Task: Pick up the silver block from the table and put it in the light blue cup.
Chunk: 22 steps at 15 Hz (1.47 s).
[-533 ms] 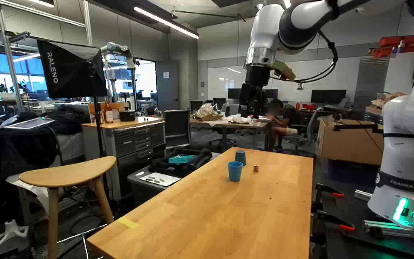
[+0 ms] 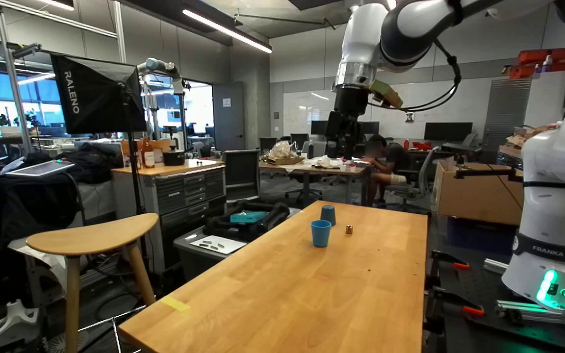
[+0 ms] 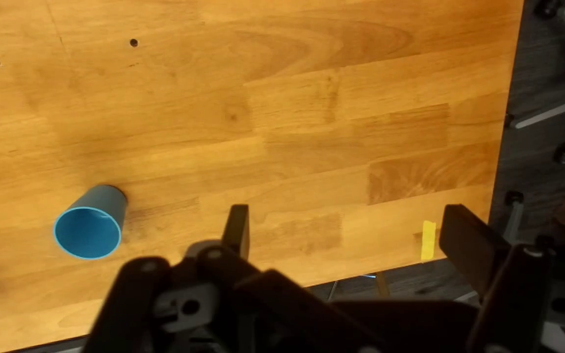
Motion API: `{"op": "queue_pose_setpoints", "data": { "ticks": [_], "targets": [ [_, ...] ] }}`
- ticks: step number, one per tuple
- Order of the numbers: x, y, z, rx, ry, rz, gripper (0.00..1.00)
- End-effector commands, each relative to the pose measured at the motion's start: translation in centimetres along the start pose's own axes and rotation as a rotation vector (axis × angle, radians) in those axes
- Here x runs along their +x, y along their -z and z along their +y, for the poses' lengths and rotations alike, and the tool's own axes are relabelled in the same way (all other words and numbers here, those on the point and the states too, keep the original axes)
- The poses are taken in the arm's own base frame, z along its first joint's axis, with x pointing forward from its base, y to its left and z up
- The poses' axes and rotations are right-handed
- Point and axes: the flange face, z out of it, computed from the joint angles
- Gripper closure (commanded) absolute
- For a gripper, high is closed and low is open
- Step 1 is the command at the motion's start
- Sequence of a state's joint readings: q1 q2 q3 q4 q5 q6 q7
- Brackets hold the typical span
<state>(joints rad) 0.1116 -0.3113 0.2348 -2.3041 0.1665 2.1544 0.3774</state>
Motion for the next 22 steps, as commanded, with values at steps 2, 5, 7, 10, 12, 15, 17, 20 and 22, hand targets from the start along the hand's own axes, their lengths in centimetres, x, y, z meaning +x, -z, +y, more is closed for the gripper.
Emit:
{"op": "queue_pose_setpoints", "data": {
  "ticks": [2, 5, 7, 10, 12, 15, 17, 20, 22],
  "targets": [
    [0.7, -0.4, 0.5, -0.011, -0.021, 0.029, 0.0],
    [5.1, -0.4, 6.9, -0.052, -0.143, 0.097, 0.0],
    [7.3, -0.2, 12.1, -0.088, -0.242, 0.142, 0.0],
    [9.8, -0.9, 22.1, -0.152, -0.402, 0.176, 0.0],
    [10.7, -2.2, 28.7, -0.199, -0.507, 0.188, 0.0],
    [11.7, -5.9, 37.0, -0.263, -0.661, 0.189, 0.0],
    [12.2, -9.1, 40.4, -0.278, -0.741, 0.169, 0.0],
    [13.2, -13.8, 42.4, -0.277, -0.815, 0.141, 0.0],
    [13.9, -16.6, 42.2, -0.264, -0.834, 0.124, 0.0]
  ]
}}
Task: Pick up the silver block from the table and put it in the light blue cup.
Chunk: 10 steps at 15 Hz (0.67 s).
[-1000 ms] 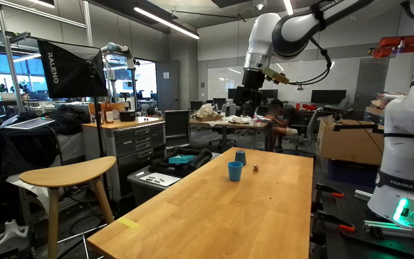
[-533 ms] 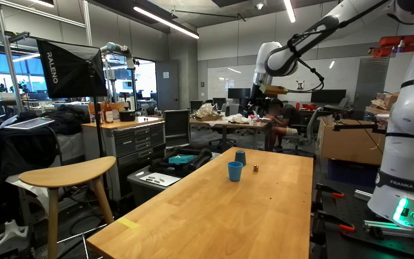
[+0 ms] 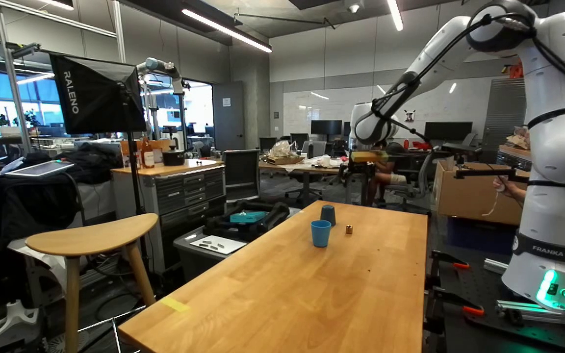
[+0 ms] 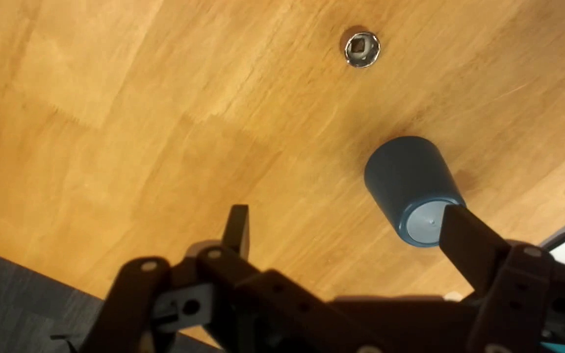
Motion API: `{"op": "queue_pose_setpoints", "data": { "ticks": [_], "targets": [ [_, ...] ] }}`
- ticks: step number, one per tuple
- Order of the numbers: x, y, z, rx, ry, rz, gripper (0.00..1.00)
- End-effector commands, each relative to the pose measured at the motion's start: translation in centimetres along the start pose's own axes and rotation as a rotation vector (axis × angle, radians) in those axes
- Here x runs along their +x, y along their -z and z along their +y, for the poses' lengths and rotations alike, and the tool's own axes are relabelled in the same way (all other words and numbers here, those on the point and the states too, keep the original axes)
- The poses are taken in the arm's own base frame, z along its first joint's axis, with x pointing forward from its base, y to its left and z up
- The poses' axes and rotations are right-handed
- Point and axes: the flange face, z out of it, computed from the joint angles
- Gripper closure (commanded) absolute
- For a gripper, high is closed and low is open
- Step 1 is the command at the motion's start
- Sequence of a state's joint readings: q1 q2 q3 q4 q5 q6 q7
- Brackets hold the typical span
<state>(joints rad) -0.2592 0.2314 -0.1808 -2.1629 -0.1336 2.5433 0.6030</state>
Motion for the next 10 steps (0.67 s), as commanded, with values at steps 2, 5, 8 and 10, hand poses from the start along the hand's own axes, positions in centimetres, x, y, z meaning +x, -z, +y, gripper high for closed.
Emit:
{"op": "queue_pose_setpoints", "data": {
  "ticks": [2, 5, 8, 10],
  "targets": [
    [0.4, -4.7, -3.5, 0.012, -0.047, -0.027, 0.0],
    [-0.8, -6.7, -4.6, 0.021, -0.05, -0.054, 0.0],
    [-2.0, -8.7, -4.5, 0.006, -0.051, -0.08, 0.0],
    [-2.7, -9.8, -4.3, -0.006, -0.046, -0.085, 0.0]
  ]
}}
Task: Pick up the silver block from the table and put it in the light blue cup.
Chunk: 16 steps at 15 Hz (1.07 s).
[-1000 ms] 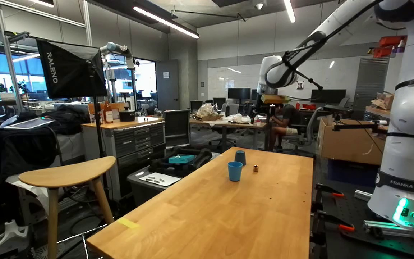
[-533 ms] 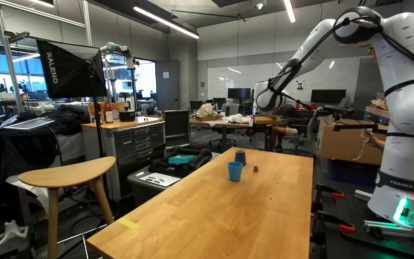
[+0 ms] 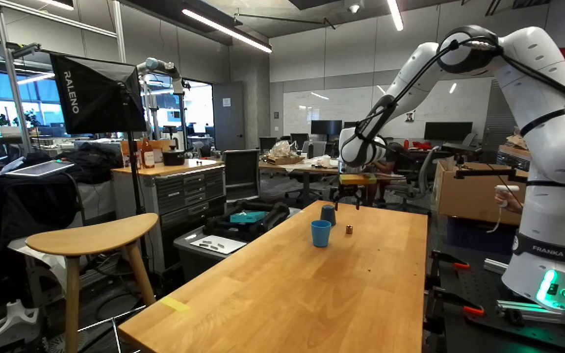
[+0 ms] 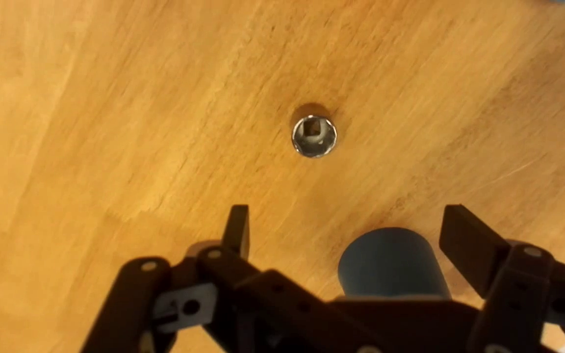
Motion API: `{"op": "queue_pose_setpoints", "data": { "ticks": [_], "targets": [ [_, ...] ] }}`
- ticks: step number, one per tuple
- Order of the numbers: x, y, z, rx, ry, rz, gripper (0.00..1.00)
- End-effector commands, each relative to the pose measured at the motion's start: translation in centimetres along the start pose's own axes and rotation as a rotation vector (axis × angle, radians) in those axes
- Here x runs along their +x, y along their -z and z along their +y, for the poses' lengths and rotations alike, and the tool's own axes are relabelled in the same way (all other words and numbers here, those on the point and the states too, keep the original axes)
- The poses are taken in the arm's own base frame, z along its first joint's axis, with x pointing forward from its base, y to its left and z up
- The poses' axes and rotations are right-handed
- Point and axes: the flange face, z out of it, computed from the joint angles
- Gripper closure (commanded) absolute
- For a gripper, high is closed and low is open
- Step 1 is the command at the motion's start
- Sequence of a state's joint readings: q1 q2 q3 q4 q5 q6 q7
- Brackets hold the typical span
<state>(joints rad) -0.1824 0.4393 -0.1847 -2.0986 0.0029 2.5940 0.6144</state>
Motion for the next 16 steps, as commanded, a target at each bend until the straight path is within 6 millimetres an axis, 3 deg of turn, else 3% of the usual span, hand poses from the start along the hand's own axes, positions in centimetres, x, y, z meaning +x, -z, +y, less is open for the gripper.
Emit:
{"op": "queue_pose_setpoints", "data": {
  "ticks": [1, 14, 15, 16],
  "targets": [
    [-0.2, -2.2, 0.1, -0.005, -0.01, 0.008, 0.0],
    [-1.7, -7.0, 0.3, -0.003, -0.016, 0.013, 0.0],
    [-1.7, -7.1, 0.3, 0.0, -0.021, 0.013, 0.25],
    [-1.7, -7.3, 0.4, 0.001, -0.025, 0.011, 0.26]
  ]
}}
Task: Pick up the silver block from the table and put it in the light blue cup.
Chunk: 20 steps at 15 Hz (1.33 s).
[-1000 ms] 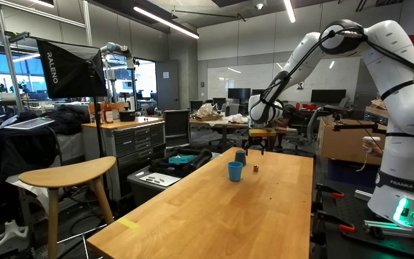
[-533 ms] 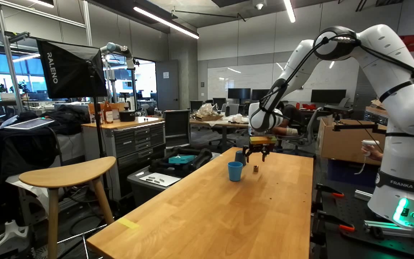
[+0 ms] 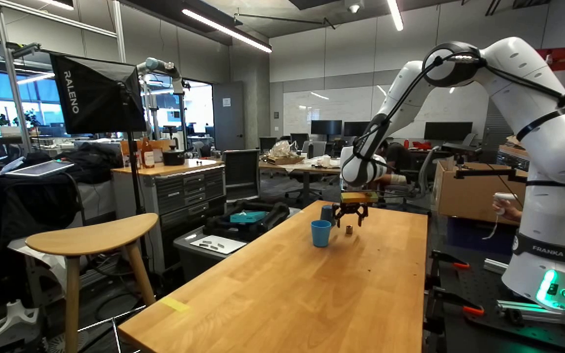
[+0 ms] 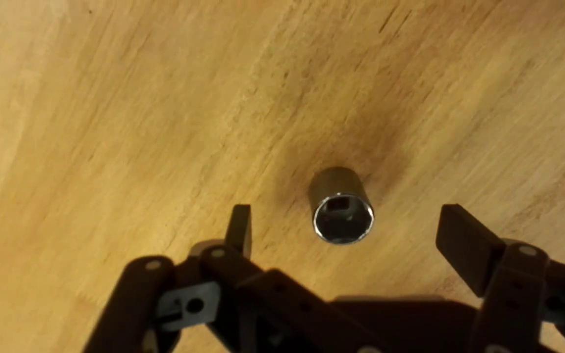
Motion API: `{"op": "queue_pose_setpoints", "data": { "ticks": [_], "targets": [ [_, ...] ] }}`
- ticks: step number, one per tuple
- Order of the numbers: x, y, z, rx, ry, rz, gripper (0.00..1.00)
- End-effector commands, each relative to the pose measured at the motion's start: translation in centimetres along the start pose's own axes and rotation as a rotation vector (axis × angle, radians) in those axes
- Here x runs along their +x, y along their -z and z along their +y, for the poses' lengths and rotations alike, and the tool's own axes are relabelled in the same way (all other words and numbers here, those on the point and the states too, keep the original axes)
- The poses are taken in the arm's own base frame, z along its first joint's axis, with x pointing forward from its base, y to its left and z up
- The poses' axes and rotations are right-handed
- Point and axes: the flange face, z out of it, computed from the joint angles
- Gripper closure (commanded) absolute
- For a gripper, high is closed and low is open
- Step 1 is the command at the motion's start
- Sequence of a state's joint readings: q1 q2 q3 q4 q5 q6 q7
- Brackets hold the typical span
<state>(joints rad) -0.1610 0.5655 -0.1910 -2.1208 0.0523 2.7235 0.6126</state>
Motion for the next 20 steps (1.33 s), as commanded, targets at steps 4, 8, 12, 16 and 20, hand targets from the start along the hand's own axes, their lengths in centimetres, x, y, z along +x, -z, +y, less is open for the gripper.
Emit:
{"op": "queue_pose_setpoints", "data": {
  "ticks": [4, 8, 12, 16, 20],
  "targets": [
    [0.5, -0.7, 0.2, 0.028, -0.036, 0.019, 0.58],
    [0.5, 0.2, 0.0, 0.034, -0.05, 0.001, 0.89],
    [0.0, 3.3, -0.9, 0.066, -0.03, -0.003, 0.92],
    [-1.4, 9.4, -3.5, 0.15, 0.017, -0.001, 0.92],
    [-4.2, 15.6, -7.2, 0.236, 0.092, 0.001, 0.92]
  ]
}}
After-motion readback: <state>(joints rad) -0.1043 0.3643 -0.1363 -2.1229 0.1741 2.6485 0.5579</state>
